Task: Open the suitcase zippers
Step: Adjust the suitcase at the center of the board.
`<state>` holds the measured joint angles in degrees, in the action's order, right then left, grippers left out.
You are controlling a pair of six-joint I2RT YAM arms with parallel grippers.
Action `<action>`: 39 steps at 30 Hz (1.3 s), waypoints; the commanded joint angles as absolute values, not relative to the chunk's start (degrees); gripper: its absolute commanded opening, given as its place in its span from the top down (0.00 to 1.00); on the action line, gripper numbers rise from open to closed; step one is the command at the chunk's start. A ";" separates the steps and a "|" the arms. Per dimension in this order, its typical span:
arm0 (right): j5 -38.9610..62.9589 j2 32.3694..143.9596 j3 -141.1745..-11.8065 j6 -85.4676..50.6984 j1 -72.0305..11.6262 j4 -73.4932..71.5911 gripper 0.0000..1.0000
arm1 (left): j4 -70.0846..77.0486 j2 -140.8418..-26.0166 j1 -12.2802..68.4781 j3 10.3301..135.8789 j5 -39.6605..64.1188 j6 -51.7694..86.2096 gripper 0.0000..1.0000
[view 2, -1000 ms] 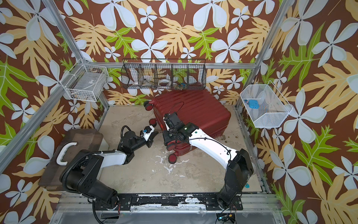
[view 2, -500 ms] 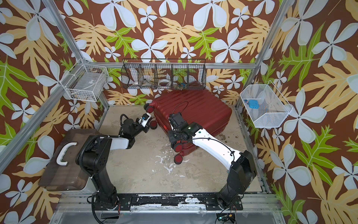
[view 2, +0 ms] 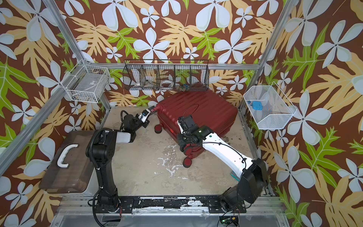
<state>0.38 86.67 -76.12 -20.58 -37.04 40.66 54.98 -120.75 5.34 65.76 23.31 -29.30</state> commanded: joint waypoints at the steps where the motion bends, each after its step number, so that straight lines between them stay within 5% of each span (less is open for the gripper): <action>1: -6.06 86.40 -72.97 -21.80 -35.90 60.98 1.00 | 54.99 -122.55 5.01 69.52 22.15 -24.80 1.00; 10: -4.59 82.52 -70.08 -20.61 -33.45 60.85 1.00 | 48.65 -122.55 4.28 73.76 37.40 -17.58 0.98; 13: -2.83 81.50 -69.18 -18.80 -31.88 60.56 1.00 | 40.61 -120.86 2.72 73.82 46.65 -17.60 0.64; 21: -1.34 80.77 -69.64 -18.33 -30.76 59.61 1.00 | 30.22 -113.64 3.27 65.08 54.45 -31.28 0.33; 39: -2.07 80.33 -70.49 -18.24 -30.76 60.10 1.00 | 30.63 -117.68 7.72 69.70 51.96 -29.76 0.22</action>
<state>-2.57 80.31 -71.16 -17.76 -30.87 53.63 28.58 -116.57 7.51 68.53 51.70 -31.53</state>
